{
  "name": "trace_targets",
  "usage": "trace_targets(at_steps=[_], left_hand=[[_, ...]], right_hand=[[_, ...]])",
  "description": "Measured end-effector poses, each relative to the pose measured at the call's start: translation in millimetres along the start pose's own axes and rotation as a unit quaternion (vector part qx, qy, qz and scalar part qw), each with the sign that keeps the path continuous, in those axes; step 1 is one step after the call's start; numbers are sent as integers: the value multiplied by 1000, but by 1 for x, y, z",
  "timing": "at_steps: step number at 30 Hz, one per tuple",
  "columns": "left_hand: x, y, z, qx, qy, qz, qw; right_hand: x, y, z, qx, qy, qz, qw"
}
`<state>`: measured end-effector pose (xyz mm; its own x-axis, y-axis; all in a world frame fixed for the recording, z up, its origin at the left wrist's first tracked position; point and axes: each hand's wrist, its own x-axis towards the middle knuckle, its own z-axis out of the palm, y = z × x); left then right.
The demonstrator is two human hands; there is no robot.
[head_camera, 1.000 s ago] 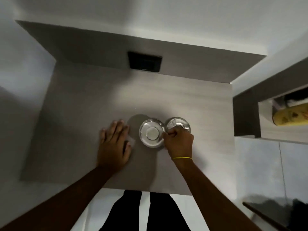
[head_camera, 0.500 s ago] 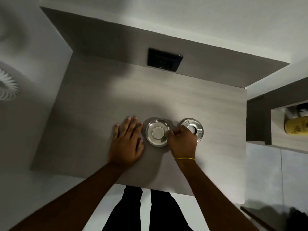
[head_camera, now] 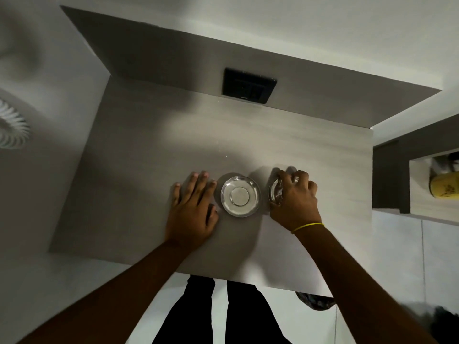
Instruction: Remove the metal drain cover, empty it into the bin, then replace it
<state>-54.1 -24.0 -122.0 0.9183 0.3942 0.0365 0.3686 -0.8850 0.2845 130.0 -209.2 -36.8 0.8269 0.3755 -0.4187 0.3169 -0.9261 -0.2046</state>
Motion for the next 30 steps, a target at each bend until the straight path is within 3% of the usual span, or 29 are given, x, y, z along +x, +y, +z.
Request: trace_targets(at_steps=[5,10,13,19,30], left_hand=[[1,2,-3,7,-8,-3,1000],[0,0,-2,-5,-1,0,1000],[-1,-2,-1,-1,-7,5,1000],[1,-1,-2,-7,-28,-1,1000],[2,0,-6,-4,-46,-3,999]], right_hand=[[1,-5,-8,-23,-14,10,1000],[0,-8,-27,94,-18,23,995],[-11,-27,-33,133,-9,-13,991],[-26,-75,-11,70,-34,-99,992],[-18,-82,22,-20,-23,-144,989]])
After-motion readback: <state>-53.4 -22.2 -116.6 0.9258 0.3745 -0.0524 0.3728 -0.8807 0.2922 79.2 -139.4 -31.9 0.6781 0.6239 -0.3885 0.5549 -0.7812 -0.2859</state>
